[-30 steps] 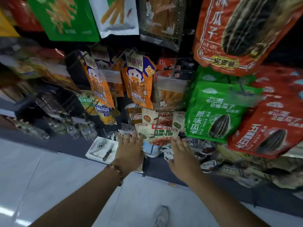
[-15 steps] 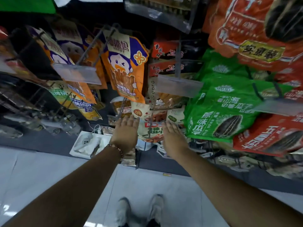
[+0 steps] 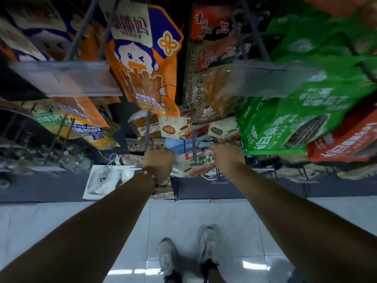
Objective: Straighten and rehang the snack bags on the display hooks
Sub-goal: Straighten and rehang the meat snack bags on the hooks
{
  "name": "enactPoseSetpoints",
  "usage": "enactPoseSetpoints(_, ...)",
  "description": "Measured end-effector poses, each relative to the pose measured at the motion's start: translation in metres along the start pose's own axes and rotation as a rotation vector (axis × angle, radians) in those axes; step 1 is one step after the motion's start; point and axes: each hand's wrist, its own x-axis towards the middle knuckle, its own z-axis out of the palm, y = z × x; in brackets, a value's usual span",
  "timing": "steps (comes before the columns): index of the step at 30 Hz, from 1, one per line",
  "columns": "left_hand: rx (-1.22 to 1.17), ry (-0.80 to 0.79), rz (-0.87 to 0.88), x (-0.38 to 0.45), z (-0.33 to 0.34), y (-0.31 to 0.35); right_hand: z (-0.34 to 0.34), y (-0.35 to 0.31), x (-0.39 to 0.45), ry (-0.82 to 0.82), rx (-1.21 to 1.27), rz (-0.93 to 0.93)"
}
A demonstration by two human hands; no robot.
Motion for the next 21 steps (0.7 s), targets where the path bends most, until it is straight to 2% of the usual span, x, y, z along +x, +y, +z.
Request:
enactPoseSetpoints(6, 0.051, 0.056, 0.109, -0.026, -0.01, 0.001, -0.015, 0.001, -0.035, 0.01, -0.019, -0.007)
enactPoseSetpoints(9, 0.007, 0.048, 0.119, -0.039, -0.014, -0.003, -0.02, -0.003, -0.048, -0.008, 0.006, -0.011)
enactPoseSetpoints(12, -0.041, 0.109, 0.139, -0.049, -0.012, -0.007, -0.024, -0.007, -0.066, -0.015, 0.021, -0.003)
enactPoseSetpoints(21, 0.058, 0.181, 0.222, -0.076, -0.026, 0.003, -0.037, 0.002, -0.109, -0.02, 0.124, -0.035)
